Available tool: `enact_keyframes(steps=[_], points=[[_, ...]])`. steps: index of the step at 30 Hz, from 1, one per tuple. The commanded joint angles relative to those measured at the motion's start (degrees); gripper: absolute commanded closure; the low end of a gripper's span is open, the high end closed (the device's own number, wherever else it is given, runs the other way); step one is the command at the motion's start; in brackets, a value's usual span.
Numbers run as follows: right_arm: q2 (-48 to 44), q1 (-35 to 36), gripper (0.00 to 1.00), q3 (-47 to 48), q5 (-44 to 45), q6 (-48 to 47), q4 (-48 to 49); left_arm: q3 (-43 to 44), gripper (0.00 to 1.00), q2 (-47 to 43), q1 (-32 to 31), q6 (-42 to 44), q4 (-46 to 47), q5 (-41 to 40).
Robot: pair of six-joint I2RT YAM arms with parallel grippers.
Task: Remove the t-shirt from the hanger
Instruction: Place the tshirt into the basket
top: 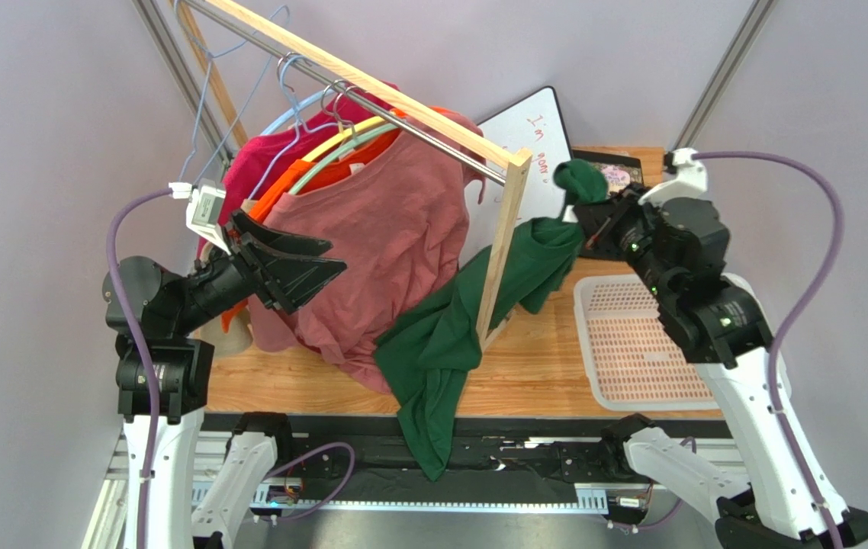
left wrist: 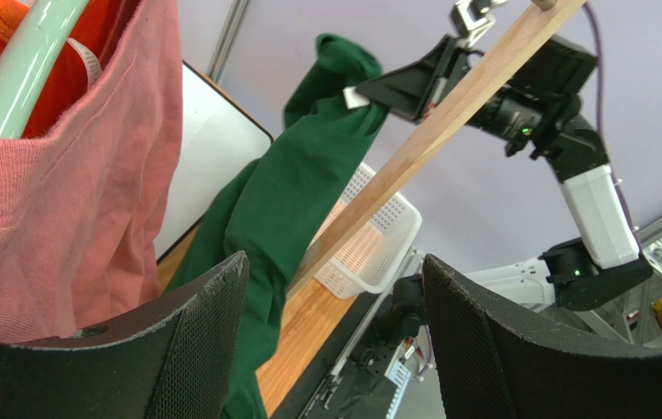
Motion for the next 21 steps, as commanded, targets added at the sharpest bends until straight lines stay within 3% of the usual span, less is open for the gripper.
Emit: enact_keyframes(steps=[1, 7, 14, 18, 21], points=[[-0.79, -0.81, 1.00, 12.97, 12.67, -6.87, -2.69, -0.60, 0.23, 0.26, -1.38, 1.08, 2.72, -1.20], [4.65, -0.90, 1.00, 29.87, 26.90, -13.02, -5.06, -0.87, 0.23, 0.26, -2.00, 2.13, 1.75, -0.68], [15.10, -0.73, 1.00, 57.60, 34.03, -22.68, -5.24, -1.13, 0.23, -0.88, -2.09, 4.94, -1.68, -1.03], [21.35, -0.90, 1.00, 67.22, 40.88, -34.08, -2.53, -1.83, 0.23, -1.06, -2.09, 4.77, -1.77, -0.94], [21.89, -0.90, 1.00, 66.63, 45.37, -39.90, 5.55, -1.75, 0.23, -0.80, -2.00, 4.86, -2.03, -0.85]])
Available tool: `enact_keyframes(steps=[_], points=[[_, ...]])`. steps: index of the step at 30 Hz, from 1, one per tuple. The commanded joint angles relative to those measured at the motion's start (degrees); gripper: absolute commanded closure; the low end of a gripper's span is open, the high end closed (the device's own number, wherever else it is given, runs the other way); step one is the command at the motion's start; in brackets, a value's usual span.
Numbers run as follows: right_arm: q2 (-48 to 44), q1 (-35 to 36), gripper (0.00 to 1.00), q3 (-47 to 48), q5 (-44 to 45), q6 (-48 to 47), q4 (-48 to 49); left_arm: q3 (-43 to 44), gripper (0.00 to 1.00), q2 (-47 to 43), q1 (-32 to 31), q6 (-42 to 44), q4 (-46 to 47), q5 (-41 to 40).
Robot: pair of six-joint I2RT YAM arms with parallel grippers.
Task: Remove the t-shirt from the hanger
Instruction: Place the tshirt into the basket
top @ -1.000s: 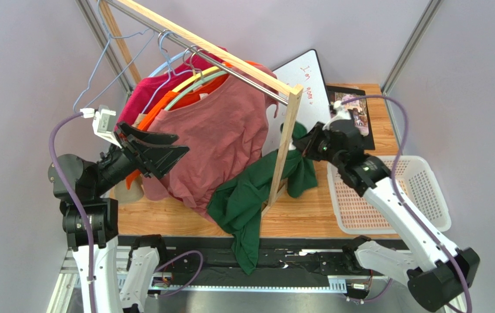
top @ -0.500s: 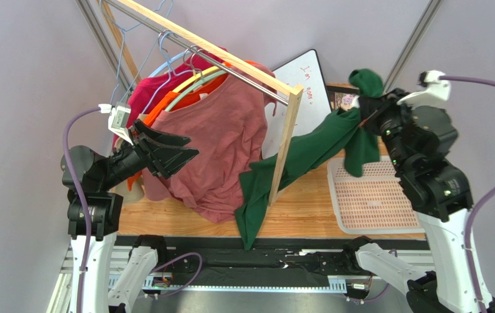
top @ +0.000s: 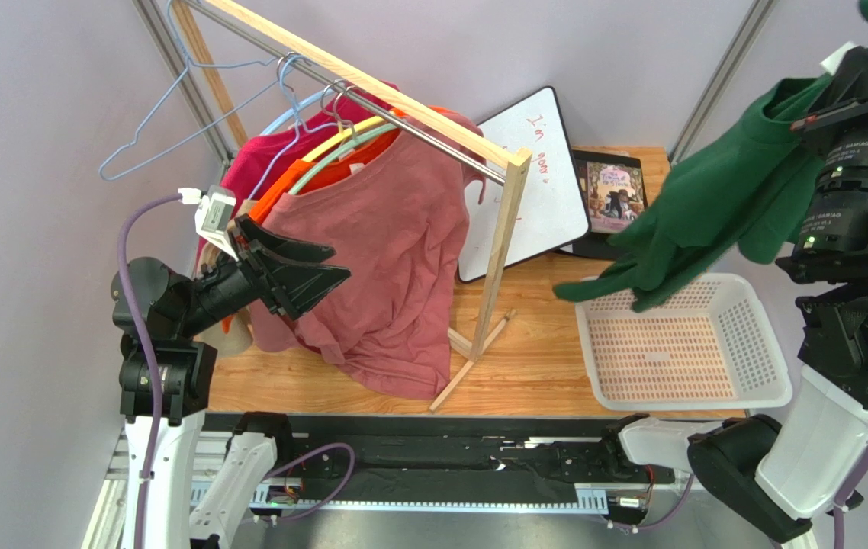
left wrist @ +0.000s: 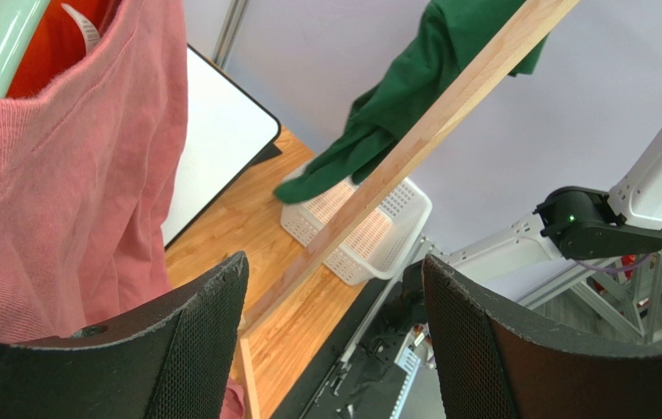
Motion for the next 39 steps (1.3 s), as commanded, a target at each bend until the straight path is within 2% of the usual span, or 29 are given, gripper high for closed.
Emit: enact_keyframes(steps=[1, 3, 6, 10, 15, 19, 21, 23, 27, 31, 34, 39], points=[[2.11, -0.31, 1.00, 1.67, 9.81, -15.15, 13.23, 0.09, 0.23, 0.14, -0.27, 1.42, -0.22, -0.04], [1.76, -0.22, 1.00, 1.59, 10.18, -16.40, 14.75, 0.35, 0.23, 0.32, -0.27, 1.60, -0.56, 0.13], [-1.40, -0.14, 1.00, -4.72, 10.18, -14.65, 14.84, 0.27, 0.23, 0.23, -0.27, 1.69, -0.74, -0.13], [-7.11, -0.92, 1.00, -25.50, 11.67, -11.84, 16.59, -0.17, 0.23, 0.06, -0.27, 1.51, -0.65, -0.13], [-12.47, -2.33, 1.00, -41.20, 9.92, -2.01, 16.34, 0.00, 0.23, -0.56, -0.27, 2.13, -1.97, 0.05], [-14.33, -4.61, 1.00, -43.24, 5.26, 5.12, 11.61, 0.71, 0.23, -0.30, -0.27, 3.01, -3.11, 0.05], [-14.59, -4.62, 1.00, -43.67, 5.78, 6.70, 9.93, 0.71, 0.23, -0.21, -0.27, 3.18, -3.20, -0.04], [-16.16, -4.62, 1.00, -45.34, 8.50, 8.37, 6.77, 0.44, 0.23, -0.21, -0.27, 3.36, -2.94, -0.30], [-21.17, -4.62, 1.00, -55.59, 17.10, 14.87, -2.63, 0.18, 0.23, 0.23, -0.27, 3.80, -2.24, -0.48], [-27.76, -4.71, 1.00, -64.92, 24.93, 16.64, -4.40, 0.97, 0.23, 2.60, -0.27, 4.23, -1.18, 0.40], [-31.54, -4.71, 1.00, -65.92, 28.81, 16.91, -7.30, 1.23, 0.23, 3.75, -0.27, 5.20, -1.01, 0.66], [-34.54, -4.79, 1.00, -61.44, 33.21, 14.01, -10.29, 0.71, 0.23, 4.98, -0.27, 5.73, -0.66, 0.75]])
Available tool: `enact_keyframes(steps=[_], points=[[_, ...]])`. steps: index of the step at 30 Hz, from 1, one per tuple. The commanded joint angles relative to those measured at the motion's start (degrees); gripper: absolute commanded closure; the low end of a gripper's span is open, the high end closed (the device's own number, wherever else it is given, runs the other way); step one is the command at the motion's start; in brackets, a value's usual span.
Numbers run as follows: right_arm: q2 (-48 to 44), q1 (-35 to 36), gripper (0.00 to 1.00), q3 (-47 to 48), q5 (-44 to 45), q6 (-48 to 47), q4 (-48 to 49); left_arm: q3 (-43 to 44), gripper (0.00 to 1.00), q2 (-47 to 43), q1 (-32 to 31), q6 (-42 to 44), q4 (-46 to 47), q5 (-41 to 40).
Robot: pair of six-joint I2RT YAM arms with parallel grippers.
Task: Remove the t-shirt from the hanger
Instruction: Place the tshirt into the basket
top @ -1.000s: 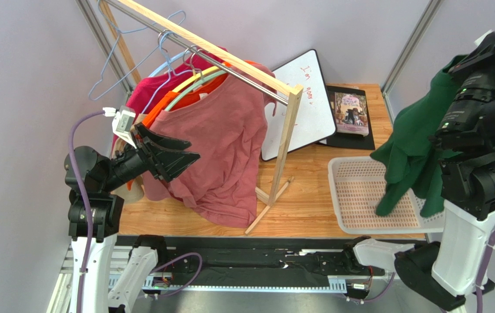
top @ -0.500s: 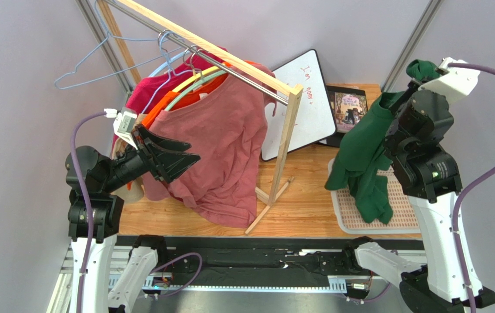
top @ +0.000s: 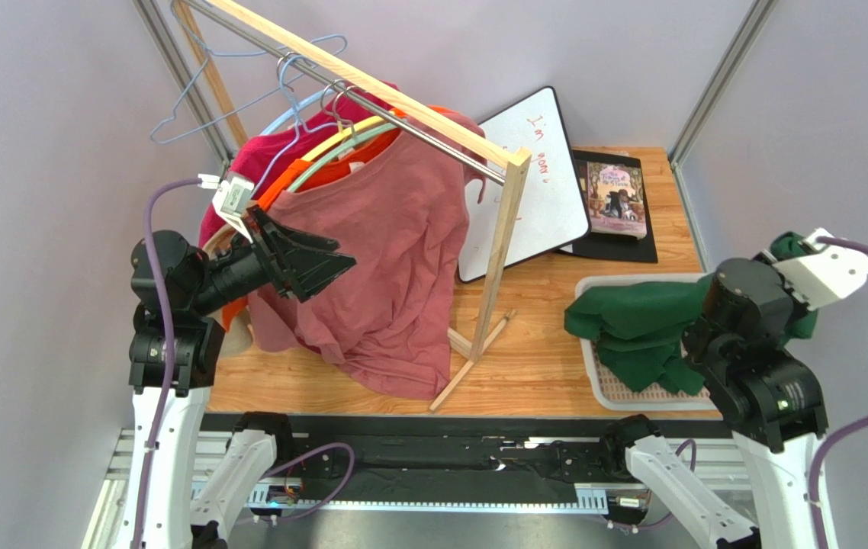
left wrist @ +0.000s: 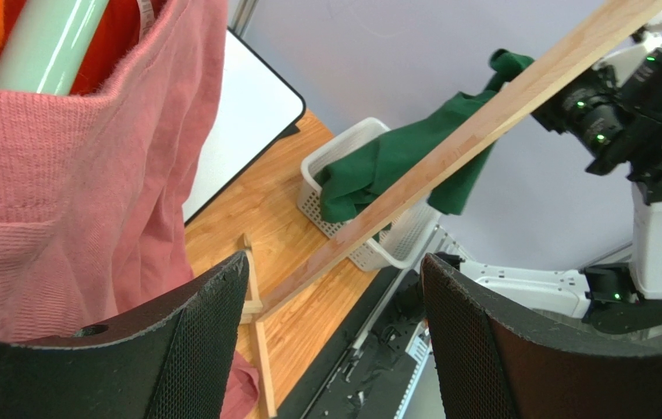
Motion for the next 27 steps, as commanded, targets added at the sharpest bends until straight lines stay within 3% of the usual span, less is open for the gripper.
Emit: enact_keyframes(steps=[1, 7, 11, 21, 27], points=[[-2.19, -0.21, 1.00, 5.12, 7.55, -1.03, -0.83, 0.71, 0.23, 0.61, -0.27, 2.12, 2.10, 0.77], [-1.32, -0.20, 1.00, 3.55, 6.14, 1.42, -1.62, 0.27, 0.23, 0.79, -0.27, 1.69, 2.45, 0.77], [1.49, -0.20, 1.00, 1.17, 2.28, 10.10, -6.43, 1.14, 0.23, -0.09, -0.27, 1.86, 1.49, 0.86], [13.00, -2.04, 1.00, -15.86, -17.31, 45.61, -16.30, 4.40, 0.22, -1.94, -0.27, 5.29, -4.66, 0.33], [14.77, -12.32, 1.00, -28.53, -36.38, 48.10, -8.31, 4.84, 0.21, -2.56, -0.27, 6.34, -6.07, 0.51]])
